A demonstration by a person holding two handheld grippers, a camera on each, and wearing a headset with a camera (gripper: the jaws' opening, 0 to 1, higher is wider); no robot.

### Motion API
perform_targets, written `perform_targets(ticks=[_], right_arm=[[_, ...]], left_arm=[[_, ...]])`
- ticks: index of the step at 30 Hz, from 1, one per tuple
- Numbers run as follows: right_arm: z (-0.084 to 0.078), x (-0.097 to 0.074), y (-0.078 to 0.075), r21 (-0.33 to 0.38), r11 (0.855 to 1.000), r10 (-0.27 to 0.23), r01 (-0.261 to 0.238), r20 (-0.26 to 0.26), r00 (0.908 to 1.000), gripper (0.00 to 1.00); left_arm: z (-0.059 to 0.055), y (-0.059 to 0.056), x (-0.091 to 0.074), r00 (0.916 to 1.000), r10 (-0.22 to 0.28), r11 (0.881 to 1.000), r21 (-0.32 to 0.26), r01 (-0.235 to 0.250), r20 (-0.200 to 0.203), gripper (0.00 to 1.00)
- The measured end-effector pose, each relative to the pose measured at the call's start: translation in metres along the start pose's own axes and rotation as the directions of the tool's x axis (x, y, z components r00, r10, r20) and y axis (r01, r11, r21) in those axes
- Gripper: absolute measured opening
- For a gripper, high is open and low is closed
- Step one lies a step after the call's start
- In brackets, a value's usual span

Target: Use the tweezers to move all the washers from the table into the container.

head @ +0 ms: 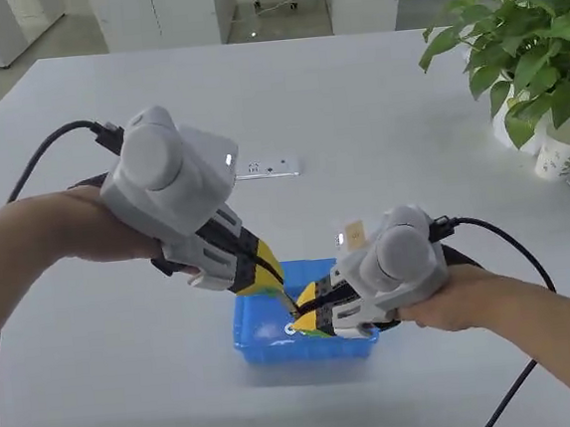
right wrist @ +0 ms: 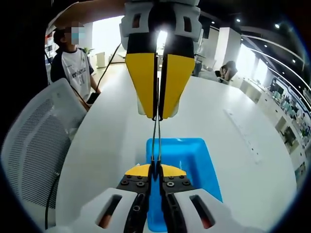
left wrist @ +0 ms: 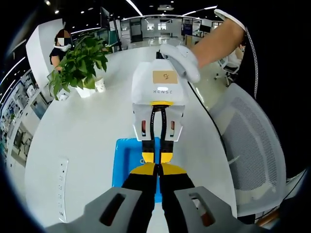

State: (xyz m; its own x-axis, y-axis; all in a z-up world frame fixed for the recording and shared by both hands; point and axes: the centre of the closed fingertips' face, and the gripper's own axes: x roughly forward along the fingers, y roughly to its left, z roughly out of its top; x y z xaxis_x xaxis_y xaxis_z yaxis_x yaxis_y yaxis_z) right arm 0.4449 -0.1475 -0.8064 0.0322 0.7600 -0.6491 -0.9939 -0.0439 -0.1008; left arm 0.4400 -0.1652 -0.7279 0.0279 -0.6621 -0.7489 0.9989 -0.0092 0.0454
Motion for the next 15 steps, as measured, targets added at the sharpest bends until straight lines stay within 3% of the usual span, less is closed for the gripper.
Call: perform_targets(ticks=[15], right_arm=[[-0.005,0.001,0.031,0.013,1.000,0.018,-0.019,0.001,0.9998,0.09]], left_arm=[[0.006,-0.030,0.012,0.9986,-0.049,0.999,0.021,0.049,-0.019,0.04]])
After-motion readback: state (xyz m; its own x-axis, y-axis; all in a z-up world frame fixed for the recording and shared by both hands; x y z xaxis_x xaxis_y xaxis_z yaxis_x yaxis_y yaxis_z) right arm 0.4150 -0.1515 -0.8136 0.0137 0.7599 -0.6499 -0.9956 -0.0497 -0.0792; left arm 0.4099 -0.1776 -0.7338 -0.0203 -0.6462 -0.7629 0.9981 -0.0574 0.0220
